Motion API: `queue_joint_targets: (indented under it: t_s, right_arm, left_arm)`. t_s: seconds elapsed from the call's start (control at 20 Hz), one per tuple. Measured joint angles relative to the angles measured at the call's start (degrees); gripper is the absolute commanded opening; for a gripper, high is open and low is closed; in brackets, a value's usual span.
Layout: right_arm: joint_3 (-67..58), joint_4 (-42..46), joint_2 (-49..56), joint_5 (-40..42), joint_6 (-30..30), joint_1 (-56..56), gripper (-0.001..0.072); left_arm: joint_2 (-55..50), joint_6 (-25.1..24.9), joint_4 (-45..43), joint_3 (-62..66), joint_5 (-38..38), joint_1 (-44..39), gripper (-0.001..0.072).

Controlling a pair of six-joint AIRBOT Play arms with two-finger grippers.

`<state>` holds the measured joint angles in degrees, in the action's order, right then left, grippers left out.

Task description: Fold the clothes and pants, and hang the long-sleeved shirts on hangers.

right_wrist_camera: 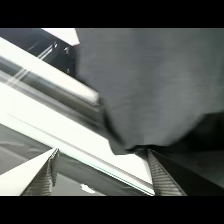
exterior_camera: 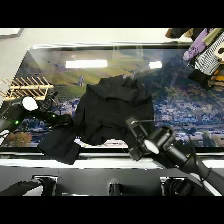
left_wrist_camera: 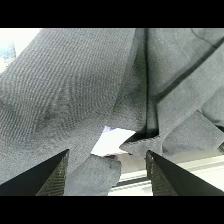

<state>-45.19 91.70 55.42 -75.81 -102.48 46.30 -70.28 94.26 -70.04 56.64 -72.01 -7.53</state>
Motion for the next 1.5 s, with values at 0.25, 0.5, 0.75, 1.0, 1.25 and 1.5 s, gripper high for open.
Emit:
queue_joint_targets:
  t_s: [0.25,0.5,0.75,1.0,1.25,1.5]
  right_arm:
    - [5.4,8.9,0.3,4.5,-10.8,8.4,0.061]
    - [11.2,20.2,0.3,9.4,-24.9,10.3,0.0376]
    - [13.2,25.1,0.3,15.7,-33.9,10.6,0.0031]
    - [5.5,27.6,0.3,10.6,-38.3,10.6,0.0031]
    - [-2.6,26.2,0.3,5.6,-43.8,7.1,0.0032]
    - [-4.4,11.9,0.3,12.0,-43.9,-5.7,0.0032]
  left_arm:
    - [0.0,0.0,0.0,0.0,0.0,0.0,0.0559]
    - [0.0,0.0,-0.1,0.0,0.1,0.0,0.0559]
    - [0.0,0.0,-0.1,0.0,0.1,0.0,0.0558]
    - [2.6,-0.5,-0.1,0.0,0.6,0.0,0.0567]
    - [6.1,-2.0,-0.3,-0.4,1.1,-1.9,0.0616]
    - [5.1,-2.3,-0.2,-2.8,6.7,-7.8,0.0615]
